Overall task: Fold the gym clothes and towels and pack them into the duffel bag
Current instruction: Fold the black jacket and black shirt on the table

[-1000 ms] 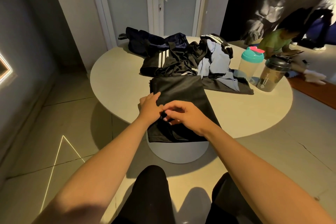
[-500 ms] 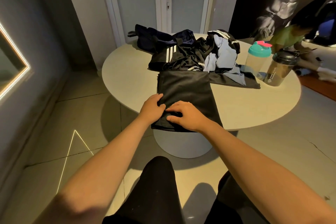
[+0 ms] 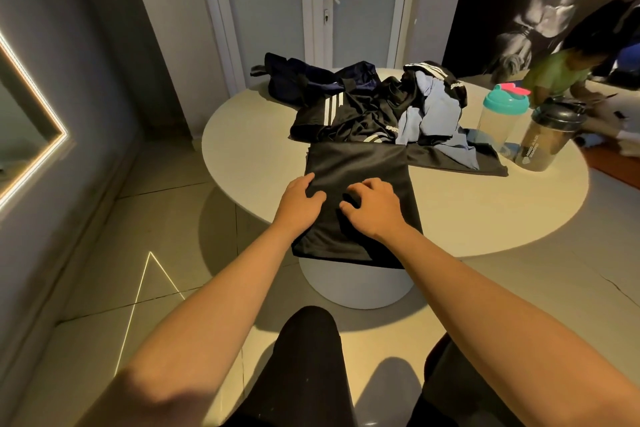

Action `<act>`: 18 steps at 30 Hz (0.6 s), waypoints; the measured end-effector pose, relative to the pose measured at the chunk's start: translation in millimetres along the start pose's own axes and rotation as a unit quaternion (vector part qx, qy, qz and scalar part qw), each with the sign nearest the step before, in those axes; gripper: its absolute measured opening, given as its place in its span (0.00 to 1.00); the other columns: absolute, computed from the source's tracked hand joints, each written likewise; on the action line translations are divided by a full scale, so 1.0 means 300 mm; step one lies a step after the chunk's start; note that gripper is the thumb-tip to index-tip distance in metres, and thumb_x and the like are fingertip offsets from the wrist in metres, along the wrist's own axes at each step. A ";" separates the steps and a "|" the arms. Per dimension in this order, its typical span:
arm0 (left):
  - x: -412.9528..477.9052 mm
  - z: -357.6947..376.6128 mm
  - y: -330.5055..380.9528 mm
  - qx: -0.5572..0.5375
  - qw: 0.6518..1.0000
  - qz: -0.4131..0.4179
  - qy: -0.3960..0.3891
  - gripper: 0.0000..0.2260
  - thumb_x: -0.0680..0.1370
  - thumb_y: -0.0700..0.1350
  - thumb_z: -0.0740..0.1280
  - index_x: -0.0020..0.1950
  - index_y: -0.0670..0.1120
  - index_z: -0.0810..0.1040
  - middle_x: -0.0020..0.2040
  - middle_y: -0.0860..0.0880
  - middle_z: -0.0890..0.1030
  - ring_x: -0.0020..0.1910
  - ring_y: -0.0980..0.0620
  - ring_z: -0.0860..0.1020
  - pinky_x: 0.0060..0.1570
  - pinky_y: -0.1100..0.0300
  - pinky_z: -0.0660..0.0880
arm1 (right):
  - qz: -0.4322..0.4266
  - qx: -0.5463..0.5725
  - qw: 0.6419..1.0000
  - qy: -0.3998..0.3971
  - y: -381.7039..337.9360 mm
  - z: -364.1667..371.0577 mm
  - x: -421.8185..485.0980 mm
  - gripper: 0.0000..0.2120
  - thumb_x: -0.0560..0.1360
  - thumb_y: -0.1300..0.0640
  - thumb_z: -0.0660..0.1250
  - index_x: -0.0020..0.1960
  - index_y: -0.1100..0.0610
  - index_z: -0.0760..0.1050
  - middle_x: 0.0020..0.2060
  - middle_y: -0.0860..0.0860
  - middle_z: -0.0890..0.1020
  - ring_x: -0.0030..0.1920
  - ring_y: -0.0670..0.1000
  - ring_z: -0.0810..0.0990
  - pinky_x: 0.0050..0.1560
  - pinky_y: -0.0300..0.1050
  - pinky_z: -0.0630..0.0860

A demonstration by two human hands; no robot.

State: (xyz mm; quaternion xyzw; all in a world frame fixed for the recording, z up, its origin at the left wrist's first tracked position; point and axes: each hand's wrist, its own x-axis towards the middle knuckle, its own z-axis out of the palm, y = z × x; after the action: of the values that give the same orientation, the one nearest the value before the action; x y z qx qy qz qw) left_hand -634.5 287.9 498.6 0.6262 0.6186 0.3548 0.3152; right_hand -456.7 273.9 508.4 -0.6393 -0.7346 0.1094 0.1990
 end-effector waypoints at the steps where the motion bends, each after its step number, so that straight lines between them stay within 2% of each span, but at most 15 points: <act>1: 0.022 0.001 0.004 0.003 1.000 0.003 0.007 0.24 0.82 0.47 0.62 0.79 0.48 0.64 0.77 0.48 0.66 0.75 0.49 0.65 0.72 0.55 0.63 | 0.004 -0.015 1.000 -0.010 0.007 -0.001 0.018 0.23 0.79 0.41 0.62 0.71 0.49 0.72 0.70 0.54 0.70 0.72 0.58 0.64 0.71 0.56 0.64; 4: 0.101 0.009 0.003 0.052 0.998 0.005 -0.016 0.24 0.82 0.45 0.62 0.79 0.49 0.64 0.75 0.46 0.68 0.74 0.46 0.66 0.73 0.51 0.65 | 0.023 -0.035 0.997 -0.064 0.030 -0.015 0.085 0.20 0.80 0.45 0.61 0.69 0.49 0.73 0.65 0.55 0.73 0.68 0.59 0.69 0.68 0.58 0.68; 7: 0.186 0.017 0.013 0.141 0.989 -0.017 -0.042 0.26 0.80 0.49 0.60 0.79 0.57 0.63 0.76 0.47 0.66 0.72 0.42 0.68 0.71 0.45 0.65 | 0.029 0.003 0.998 -0.048 0.055 -0.041 0.164 0.19 0.80 0.49 0.62 0.69 0.51 0.74 0.64 0.57 0.72 0.68 0.60 0.68 0.65 0.56 0.71; 10: 0.256 0.032 0.032 0.192 0.980 -0.033 -0.043 0.25 0.82 0.52 0.56 0.79 0.63 0.59 0.81 0.49 0.59 0.76 0.42 0.63 0.72 0.45 0.58 | 0.019 -0.050 0.998 -0.014 0.075 -0.039 0.234 0.24 0.80 0.47 0.62 0.76 0.48 0.66 0.74 0.56 0.64 0.75 0.60 0.58 0.74 0.57 0.60; 12: 0.292 0.048 0.027 0.235 0.970 -0.043 -0.042 0.26 0.82 0.53 0.54 0.81 0.62 0.55 0.82 0.49 0.57 0.77 0.43 0.60 0.72 0.46 0.57 | 0.037 -0.063 0.997 -0.035 0.089 -0.020 0.271 0.26 0.82 0.43 0.58 0.78 0.44 0.60 0.79 0.55 0.55 0.79 0.59 0.49 0.76 0.63 0.48; 14: 0.322 0.067 0.013 0.280 0.958 -0.052 -0.039 0.26 0.82 0.53 0.52 0.82 0.58 0.54 0.82 0.49 0.57 0.77 0.44 0.58 0.71 0.46 0.56 | 0.066 -0.052 0.993 -0.080 0.116 0.005 0.296 0.24 0.83 0.41 0.54 0.78 0.43 0.60 0.79 0.54 0.55 0.79 0.58 0.48 0.75 0.65 0.45; 16: 0.344 0.087 0.005 0.295 0.954 -0.058 -0.021 0.26 0.82 0.53 0.51 0.81 0.52 0.58 0.79 0.49 0.62 0.75 0.44 0.60 0.70 0.46 0.58 | 0.084 -0.033 0.993 -0.081 0.146 0.021 0.307 0.23 0.82 0.40 0.53 0.75 0.44 0.65 0.76 0.54 0.61 0.76 0.59 0.55 0.75 0.62 0.51; 18: 0.369 0.102 0.010 0.281 0.958 -0.061 0.002 0.24 0.82 0.52 0.51 0.78 0.50 0.62 0.75 0.47 0.67 0.72 0.43 0.62 0.68 0.46 0.60 | 0.094 -0.012 0.996 0.001 0.176 0.015 0.317 0.21 0.82 0.42 0.55 0.72 0.47 0.70 0.72 0.56 0.66 0.72 0.60 0.61 0.71 0.58 0.59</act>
State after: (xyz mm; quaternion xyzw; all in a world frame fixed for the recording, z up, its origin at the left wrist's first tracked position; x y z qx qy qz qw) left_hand -609.3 399.6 490.3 0.6503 0.7307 0.1477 0.1461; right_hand -421.1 376.3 496.8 -0.7078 -0.6724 0.1183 0.1814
